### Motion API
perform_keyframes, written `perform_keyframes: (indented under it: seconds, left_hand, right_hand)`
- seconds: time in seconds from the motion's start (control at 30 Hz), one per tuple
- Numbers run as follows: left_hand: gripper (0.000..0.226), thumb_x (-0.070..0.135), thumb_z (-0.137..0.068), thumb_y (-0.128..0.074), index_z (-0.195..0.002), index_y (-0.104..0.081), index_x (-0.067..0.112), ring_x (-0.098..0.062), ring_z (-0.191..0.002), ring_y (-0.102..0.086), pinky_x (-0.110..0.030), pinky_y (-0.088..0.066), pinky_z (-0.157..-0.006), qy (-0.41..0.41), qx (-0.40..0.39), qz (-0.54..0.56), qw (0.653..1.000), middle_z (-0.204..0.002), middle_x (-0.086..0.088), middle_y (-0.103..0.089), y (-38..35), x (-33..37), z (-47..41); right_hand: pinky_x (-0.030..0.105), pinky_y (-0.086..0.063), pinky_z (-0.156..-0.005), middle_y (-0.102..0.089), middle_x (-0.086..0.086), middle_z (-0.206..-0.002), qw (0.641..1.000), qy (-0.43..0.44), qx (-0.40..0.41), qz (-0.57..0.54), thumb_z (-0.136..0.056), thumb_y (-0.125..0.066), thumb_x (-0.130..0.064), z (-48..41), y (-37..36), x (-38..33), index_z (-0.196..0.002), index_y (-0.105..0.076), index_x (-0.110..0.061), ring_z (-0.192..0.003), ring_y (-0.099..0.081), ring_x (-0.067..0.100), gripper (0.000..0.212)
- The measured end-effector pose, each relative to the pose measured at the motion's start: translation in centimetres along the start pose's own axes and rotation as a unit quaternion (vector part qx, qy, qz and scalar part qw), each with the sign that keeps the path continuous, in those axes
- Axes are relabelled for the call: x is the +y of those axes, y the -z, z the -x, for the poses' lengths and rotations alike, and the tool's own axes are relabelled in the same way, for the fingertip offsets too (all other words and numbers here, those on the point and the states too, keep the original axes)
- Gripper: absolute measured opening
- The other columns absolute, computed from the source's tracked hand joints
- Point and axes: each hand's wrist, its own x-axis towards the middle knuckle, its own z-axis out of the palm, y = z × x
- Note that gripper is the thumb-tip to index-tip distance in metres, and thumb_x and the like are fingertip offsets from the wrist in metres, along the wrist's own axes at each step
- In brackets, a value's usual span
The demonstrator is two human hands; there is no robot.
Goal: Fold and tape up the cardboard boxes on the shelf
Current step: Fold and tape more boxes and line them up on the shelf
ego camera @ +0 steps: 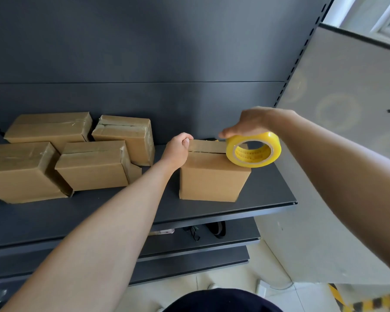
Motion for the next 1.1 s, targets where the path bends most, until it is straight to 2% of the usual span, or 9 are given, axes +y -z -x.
perform_keyframes:
  seconds: [0.13, 0.33, 0.53, 0.7, 0.83, 0.9, 0.97, 1.03, 1.1]
  left_hand:
    - [0.032, 0.014, -0.1, -0.03, -0.114, -0.06, 0.013, -0.016, -0.086, -0.051, -0.026, -0.038, -0.07, -0.001, 0.001, -0.001, 1.0, -0.103, -0.002, -0.059, -0.1, 0.0, -0.2]
    - [0.031, 0.014, -0.1, -0.03, -0.113, -0.058, 0.013, -0.016, -0.084, -0.051, -0.028, -0.042, -0.068, -0.002, -0.001, -0.015, 1.0, -0.104, -0.005, -0.059, -0.7, 0.7, -0.4]
    - [0.031, 0.014, -0.101, -0.029, -0.116, -0.057, 0.013, -0.016, -0.089, -0.051, -0.027, -0.04, -0.071, 0.003, -0.006, -0.032, 0.999, -0.11, -0.006, -0.058, -0.9, 1.0, -0.3]
    - [0.031, 0.014, -0.102, -0.03, -0.119, -0.056, 0.013, -0.015, -0.094, -0.05, -0.025, -0.038, -0.072, 0.008, 0.0, -0.041, 0.999, -0.117, -0.007, -0.057, -1.5, 1.4, -0.3]
    - [0.031, 0.016, -0.102, -0.029, -0.12, -0.054, 0.014, -0.014, -0.095, -0.049, -0.024, -0.037, -0.071, 0.004, 0.001, -0.066, 0.998, -0.119, -0.006, -0.055, -1.6, 1.5, -0.1]
    - [0.03, 0.011, -0.101, -0.029, -0.118, -0.054, 0.015, -0.018, -0.098, -0.049, -0.031, -0.041, -0.081, 0.009, -0.002, -0.09, 0.996, -0.122, -0.006, -0.052, -1.4, 2.0, 0.1]
    - [0.038, -0.004, -0.093, -0.031, -0.117, -0.054, 0.014, -0.023, -0.111, -0.047, -0.043, -0.027, -0.112, -0.004, 0.006, -0.167, 0.986, -0.127, -0.006, -0.048, -1.8, 3.3, 0.0]
    - [0.043, -0.012, -0.084, -0.031, -0.112, -0.055, 0.009, -0.026, -0.119, -0.045, -0.047, 0.0, -0.117, -0.005, 0.018, -0.213, 0.977, -0.121, -0.009, -0.052, -2.9, 5.3, 0.1]
    - [0.033, -0.012, -0.084, -0.033, -0.101, -0.056, 0.005, -0.028, -0.109, -0.053, -0.047, -0.003, -0.118, 0.018, 0.011, -0.244, 0.97, -0.105, -0.012, -0.06, -4.3, 6.8, 0.1]
  right_hand:
    - [0.034, -0.047, -0.073, -0.061, 0.0, -0.079, 0.999, 0.011, -0.007, -0.042, -0.048, -0.047, -0.089, -0.3, 0.1, 2.0, -0.073, -0.059, -0.025, -0.077, -0.059, 0.019, 0.07]
    - [0.04, -0.051, -0.079, -0.055, -0.001, -0.074, 0.999, -0.03, 0.01, 0.023, -0.026, -0.05, -0.093, -0.2, 0.6, 2.7, -0.066, -0.053, -0.023, -0.078, -0.059, 0.026, 0.082]
    - [0.043, -0.05, -0.086, -0.055, 0.0, -0.084, 0.999, -0.037, -0.007, 0.005, -0.046, -0.051, -0.092, -0.7, -0.2, 4.5, -0.072, -0.05, -0.023, -0.09, -0.058, 0.029, 0.074]
    - [0.039, -0.049, -0.085, -0.057, 0.0, -0.099, 0.998, -0.045, -0.027, 0.028, -0.048, -0.051, -0.094, -1.0, 0.1, 5.0, -0.089, -0.053, -0.026, -0.098, -0.057, 0.029, 0.08]
    - [0.042, -0.048, -0.091, -0.059, 0.002, -0.1, 0.998, -0.037, -0.036, 0.022, -0.053, -0.049, -0.09, -1.2, 0.4, 5.8, -0.079, -0.055, -0.024, -0.096, -0.057, 0.027, 0.071]
    - [0.042, -0.049, -0.09, -0.059, 0.002, -0.094, 0.999, -0.029, -0.036, 0.015, -0.053, -0.049, -0.089, -1.4, 0.5, 6.1, -0.075, -0.055, -0.025, -0.094, -0.058, 0.027, 0.068]
    - [0.041, -0.05, -0.088, -0.058, -0.001, -0.087, 0.999, -0.025, -0.036, 0.016, -0.05, -0.052, -0.088, -1.7, 0.5, 6.1, -0.073, -0.055, -0.025, -0.092, -0.058, 0.027, 0.067]
    - [0.04, -0.051, -0.085, -0.056, -0.002, -0.082, 0.999, -0.021, -0.035, 0.02, -0.05, -0.055, -0.086, -2.0, 0.5, 5.9, -0.071, -0.054, -0.025, -0.09, -0.059, 0.027, 0.064]
    - [0.038, -0.051, -0.082, -0.056, -0.002, -0.081, 0.999, -0.016, -0.031, 0.018, -0.051, -0.057, -0.083, -2.4, 0.5, 6.0, -0.07, -0.053, -0.025, -0.088, -0.059, 0.027, 0.062]
